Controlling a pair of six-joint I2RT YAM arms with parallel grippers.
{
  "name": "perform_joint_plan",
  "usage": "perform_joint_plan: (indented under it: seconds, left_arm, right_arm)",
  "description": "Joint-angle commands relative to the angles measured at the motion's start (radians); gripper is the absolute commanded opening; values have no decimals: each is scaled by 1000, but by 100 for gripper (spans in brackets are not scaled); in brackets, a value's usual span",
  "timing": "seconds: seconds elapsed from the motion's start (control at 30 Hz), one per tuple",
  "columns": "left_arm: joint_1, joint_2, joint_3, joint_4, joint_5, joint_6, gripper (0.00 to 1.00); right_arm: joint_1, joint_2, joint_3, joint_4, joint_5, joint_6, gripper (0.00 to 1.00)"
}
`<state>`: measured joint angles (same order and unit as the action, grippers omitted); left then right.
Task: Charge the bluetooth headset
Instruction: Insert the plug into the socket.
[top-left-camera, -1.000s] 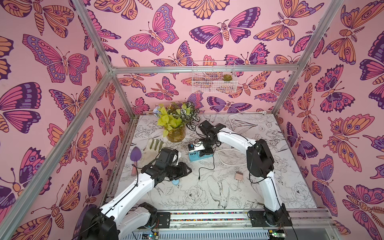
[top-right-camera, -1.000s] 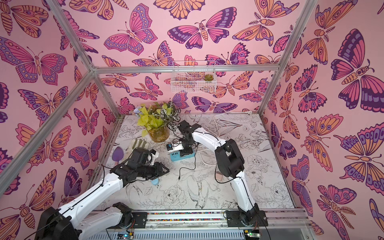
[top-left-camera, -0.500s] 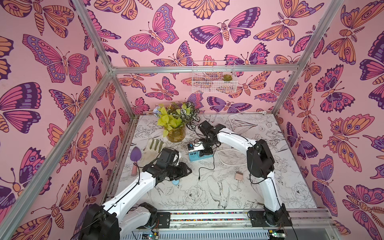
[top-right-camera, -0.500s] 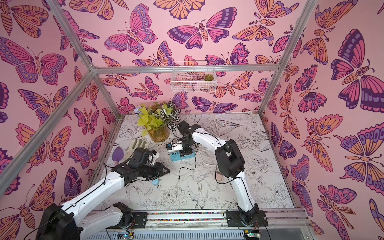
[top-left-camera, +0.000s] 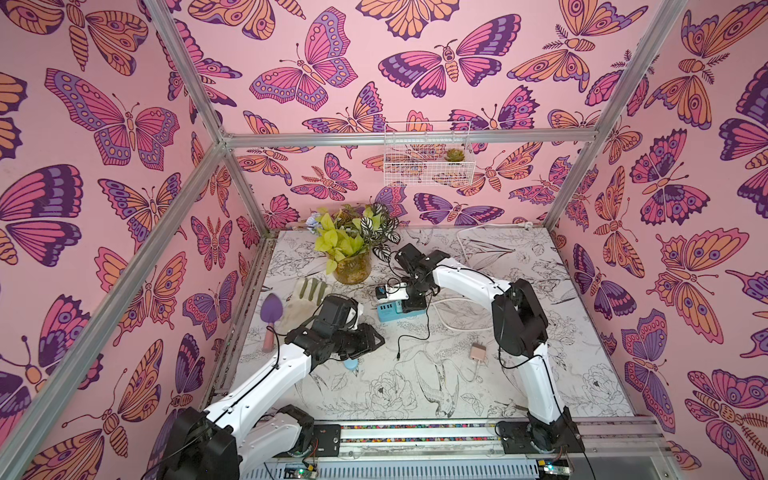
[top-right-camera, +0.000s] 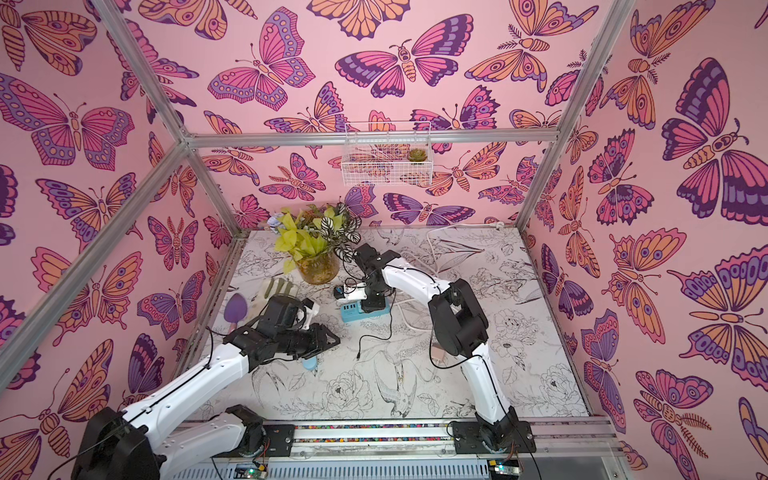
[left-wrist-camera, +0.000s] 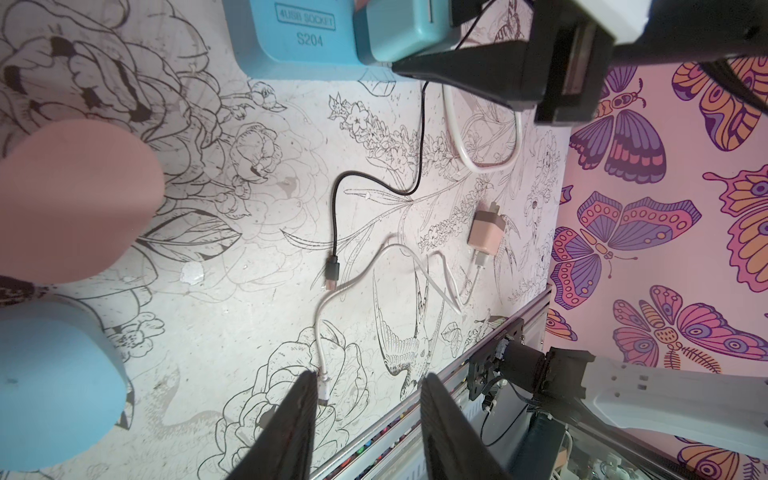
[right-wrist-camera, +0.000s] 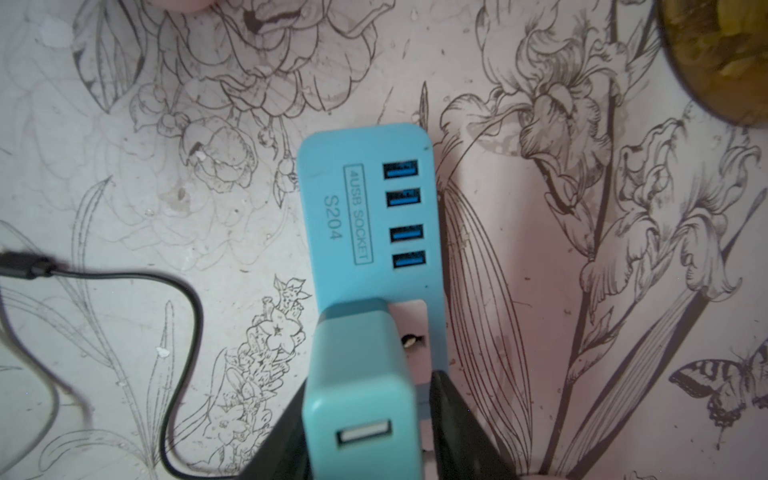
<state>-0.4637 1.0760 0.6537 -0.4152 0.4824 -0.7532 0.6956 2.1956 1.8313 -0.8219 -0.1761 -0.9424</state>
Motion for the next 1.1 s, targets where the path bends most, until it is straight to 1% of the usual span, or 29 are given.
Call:
perform_joint_plan:
  seconds: [0.0, 0.07, 0.23, 0.33, 0.43, 0.53, 0.63, 0.8, 0.83, 0.9, 0.97, 1.07]
  left_arm:
    - [6, -24, -11, 12, 18, -9, 44]
    - [6, -32, -12, 12, 19, -13, 44]
    - [5, -39, -14, 9, 21, -17, 46]
    - [-3, -34, -9, -7, 22, -18, 46]
    - [-29, -20, 8, -37, 6, -9, 45]
    - [-74, 13, 37, -75, -36, 4, 43]
    - [-124, 69, 74, -102, -82, 17, 41]
    - [-201, 186, 157, -123, -146, 35, 39]
    - [-214, 238, 178, -126, -159, 40, 39]
    - [-239, 300, 221, -137, -182, 47, 38]
    - [-263, 372, 276, -162, -211, 56, 37]
    - [-305, 469, 355, -215, -271, 67, 37]
  right_arm:
    - [1, -99, -40, 72, 44, 58, 45]
    - [-3, -129, -65, 100, 63, 81, 45]
    - [-10, -207, -145, 152, 50, 122, 47]
    - [-10, -256, -196, 190, 57, 172, 46]
    - [-13, -341, -279, 262, 65, 261, 46]
    - [-14, -451, -388, 346, 57, 358, 46]
    - [-13, -550, -480, 409, 71, 456, 45]
    - [-14, -692, -595, 462, 125, 627, 43]
    - [-13, -713, -610, 453, 123, 660, 42]
    - [-14, -753, -646, 444, 99, 712, 40]
    - [-15, -798, -695, 459, 98, 797, 38]
    - [-15, -870, -780, 487, 104, 887, 37]
